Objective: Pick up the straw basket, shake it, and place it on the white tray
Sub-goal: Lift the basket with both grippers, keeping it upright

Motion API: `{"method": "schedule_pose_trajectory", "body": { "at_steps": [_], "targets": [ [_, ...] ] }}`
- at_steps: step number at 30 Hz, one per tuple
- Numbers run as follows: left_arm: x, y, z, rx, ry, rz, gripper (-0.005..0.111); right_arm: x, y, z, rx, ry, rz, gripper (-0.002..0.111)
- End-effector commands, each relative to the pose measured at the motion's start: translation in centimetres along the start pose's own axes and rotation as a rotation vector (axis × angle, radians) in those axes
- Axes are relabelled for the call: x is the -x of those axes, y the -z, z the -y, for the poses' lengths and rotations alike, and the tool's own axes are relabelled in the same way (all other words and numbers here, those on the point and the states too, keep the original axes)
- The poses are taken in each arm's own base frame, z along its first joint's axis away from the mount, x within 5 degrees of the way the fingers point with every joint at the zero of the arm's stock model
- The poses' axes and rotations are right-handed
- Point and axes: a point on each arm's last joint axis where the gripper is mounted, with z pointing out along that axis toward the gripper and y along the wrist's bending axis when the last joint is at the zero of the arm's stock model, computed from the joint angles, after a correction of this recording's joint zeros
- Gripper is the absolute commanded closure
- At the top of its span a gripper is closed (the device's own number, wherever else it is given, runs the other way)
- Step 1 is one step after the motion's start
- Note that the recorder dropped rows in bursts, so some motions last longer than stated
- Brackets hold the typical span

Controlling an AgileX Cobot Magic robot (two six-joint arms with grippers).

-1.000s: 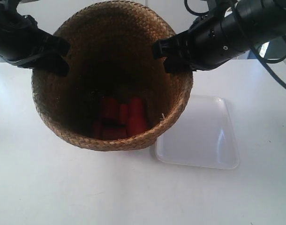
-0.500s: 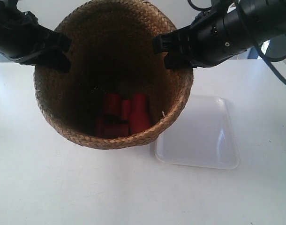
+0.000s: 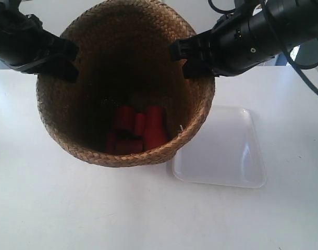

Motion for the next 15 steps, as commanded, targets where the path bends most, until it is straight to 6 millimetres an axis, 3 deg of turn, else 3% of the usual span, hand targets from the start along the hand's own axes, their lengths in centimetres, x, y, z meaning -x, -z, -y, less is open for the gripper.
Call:
{"method": "schedule_pose_trajectory", "body": {
  "at_steps": [1,5,8,15],
  "targets": [
    [0.3,0.5,0.8,-0.033,-0.032,0.041,0.107,0.2,0.4,-0.2,0.0,0.027,0.031,0.108],
    [0.2,1.1,1.4,-0.02,-0.051,0.143,0.107,0.5,0.5,-0.2,-0.006,0.085,0.061,0.108],
    [-1.1,1.1,1.6,-0.012,-0.039,0.182,0.107,0.5,0.5,-0.2,-0.007,0.086,0.063,0.108],
    [-1.7,1.1,1.4,0.005,-0.019,0.204,0.107,-1.5,-0.9,0.7,-0.03,0.063,0.042,0.108]
  ]
}}
